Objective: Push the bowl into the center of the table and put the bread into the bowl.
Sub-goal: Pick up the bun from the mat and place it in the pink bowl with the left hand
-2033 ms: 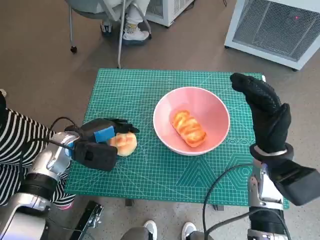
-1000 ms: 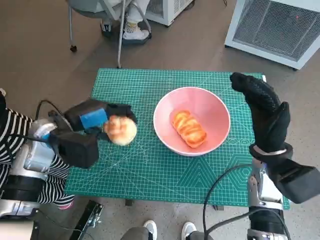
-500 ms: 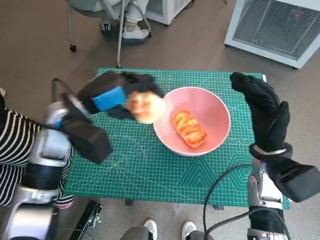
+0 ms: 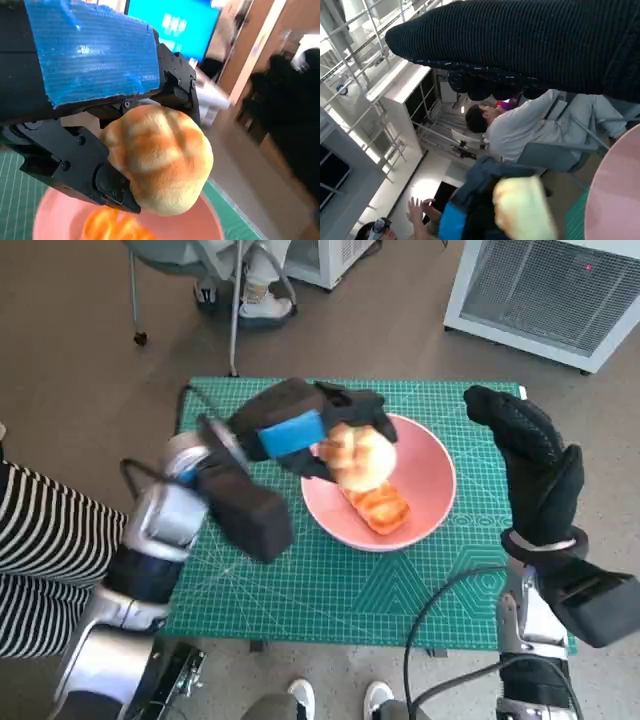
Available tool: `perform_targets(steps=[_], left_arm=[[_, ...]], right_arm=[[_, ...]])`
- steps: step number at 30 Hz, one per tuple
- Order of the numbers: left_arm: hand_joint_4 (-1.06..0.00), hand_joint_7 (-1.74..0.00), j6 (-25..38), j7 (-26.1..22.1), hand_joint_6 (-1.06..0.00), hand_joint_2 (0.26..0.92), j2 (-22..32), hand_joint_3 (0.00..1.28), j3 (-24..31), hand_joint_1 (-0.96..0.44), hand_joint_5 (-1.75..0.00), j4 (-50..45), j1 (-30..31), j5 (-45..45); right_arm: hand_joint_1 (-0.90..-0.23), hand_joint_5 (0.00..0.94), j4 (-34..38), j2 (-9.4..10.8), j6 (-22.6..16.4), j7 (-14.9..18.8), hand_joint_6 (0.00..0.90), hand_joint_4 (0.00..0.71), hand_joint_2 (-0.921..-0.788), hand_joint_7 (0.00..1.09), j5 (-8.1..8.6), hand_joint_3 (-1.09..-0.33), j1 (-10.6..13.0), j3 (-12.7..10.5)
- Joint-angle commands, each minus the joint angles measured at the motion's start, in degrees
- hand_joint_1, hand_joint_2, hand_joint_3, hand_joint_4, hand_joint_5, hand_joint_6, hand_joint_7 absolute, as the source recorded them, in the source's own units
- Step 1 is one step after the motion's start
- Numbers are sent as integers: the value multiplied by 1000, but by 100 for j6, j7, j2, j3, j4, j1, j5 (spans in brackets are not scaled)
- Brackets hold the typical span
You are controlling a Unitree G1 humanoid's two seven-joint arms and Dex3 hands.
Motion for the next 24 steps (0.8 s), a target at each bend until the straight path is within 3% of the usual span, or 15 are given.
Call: perform_targets(steps=[1, 2, 4, 7, 17, 24], left_arm=[[-455, -638, 241, -295, -375, 837, -124, 109, -224, -13, -565, 381, -262, 111], [-425, -445, 296, -379, -371, 826, -133, 83, -264, -13, -368, 448, -291, 122], [-342, -258, 368, -501, -336, 807, -140, 54, -333, -16, -188, 549, -336, 163], [-199, -92, 435, -600, -284, 776, -123, 22, -422, -87, -51, 600, -371, 259], [-28, -7, 181, -805, -219, 778, -37, 11, -438, -392, -2, 811, -402, 153], [-1, -2, 61, -1001, -162, 786, -5, 10, -275, -508, 1, 876, -383, -130]], right_arm=[[-710, 1, -28, -60, 66, 18, 63, 152, -921, 431, 40, -742, 144, -59], [-710, 1, -42, -58, 67, 10, 63, 152, -921, 432, 36, -742, 153, -65], [-710, 1, -64, -56, 68, 2, 63, 152, -921, 432, 29, -742, 167, -75], [-712, 1, -95, -59, 71, -10, 63, 152, -921, 434, 21, -741, 183, -89], [-716, 1, -151, -67, 102, -70, 63, 154, -921, 439, -29, -741, 149, -133], [-716, 2, -196, -72, 146, -88, 63, 155, -921, 442, -43, -740, 118, -152]])
